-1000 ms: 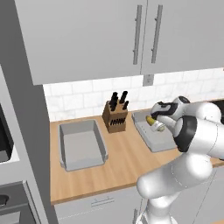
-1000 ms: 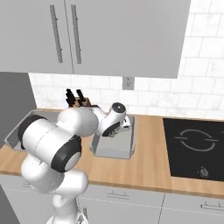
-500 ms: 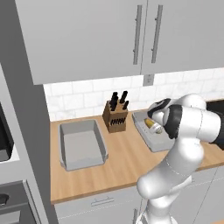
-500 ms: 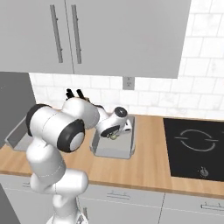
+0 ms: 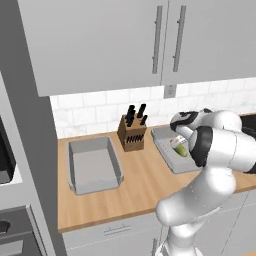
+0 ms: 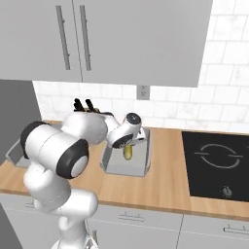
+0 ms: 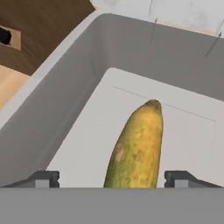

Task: Place one cucumber and one chicken drumstick in each tupperware on the nearby counter, to pack two identical lunches.

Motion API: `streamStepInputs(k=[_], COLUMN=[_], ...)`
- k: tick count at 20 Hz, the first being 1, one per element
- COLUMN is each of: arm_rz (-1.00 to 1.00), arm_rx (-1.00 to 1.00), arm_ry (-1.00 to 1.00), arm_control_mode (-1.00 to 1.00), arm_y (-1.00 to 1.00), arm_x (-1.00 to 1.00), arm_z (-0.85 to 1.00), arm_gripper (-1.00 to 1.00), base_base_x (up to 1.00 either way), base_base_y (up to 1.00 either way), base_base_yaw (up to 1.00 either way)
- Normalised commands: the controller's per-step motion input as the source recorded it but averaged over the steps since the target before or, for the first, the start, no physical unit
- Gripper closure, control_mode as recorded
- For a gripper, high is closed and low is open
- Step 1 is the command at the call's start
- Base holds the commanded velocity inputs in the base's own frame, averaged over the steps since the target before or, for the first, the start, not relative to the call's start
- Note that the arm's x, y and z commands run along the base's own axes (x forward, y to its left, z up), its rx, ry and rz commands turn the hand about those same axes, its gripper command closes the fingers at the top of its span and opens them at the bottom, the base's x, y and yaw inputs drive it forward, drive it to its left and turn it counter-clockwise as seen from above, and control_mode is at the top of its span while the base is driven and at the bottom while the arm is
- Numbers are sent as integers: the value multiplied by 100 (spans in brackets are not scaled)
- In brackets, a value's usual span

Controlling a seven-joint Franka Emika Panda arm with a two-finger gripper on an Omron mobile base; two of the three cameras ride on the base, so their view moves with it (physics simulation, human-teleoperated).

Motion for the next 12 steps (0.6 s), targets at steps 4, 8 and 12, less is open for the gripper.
streamStepInputs(k=[4, 8, 12], arm_rz=[-1, -8, -13], arm_rx=[0, 0, -1], arm_ry=[0, 0, 0], arm_control_mode=[-100, -100, -100], arm_y=[29, 52, 72], arm_x=[-69, -87, -86], arm_z=[65, 68, 56], arm_gripper=[-100, -100, -100], base_base_x=[0, 0, 0], base_base_y=[0, 0, 0], base_base_yaw=[0, 0, 0])
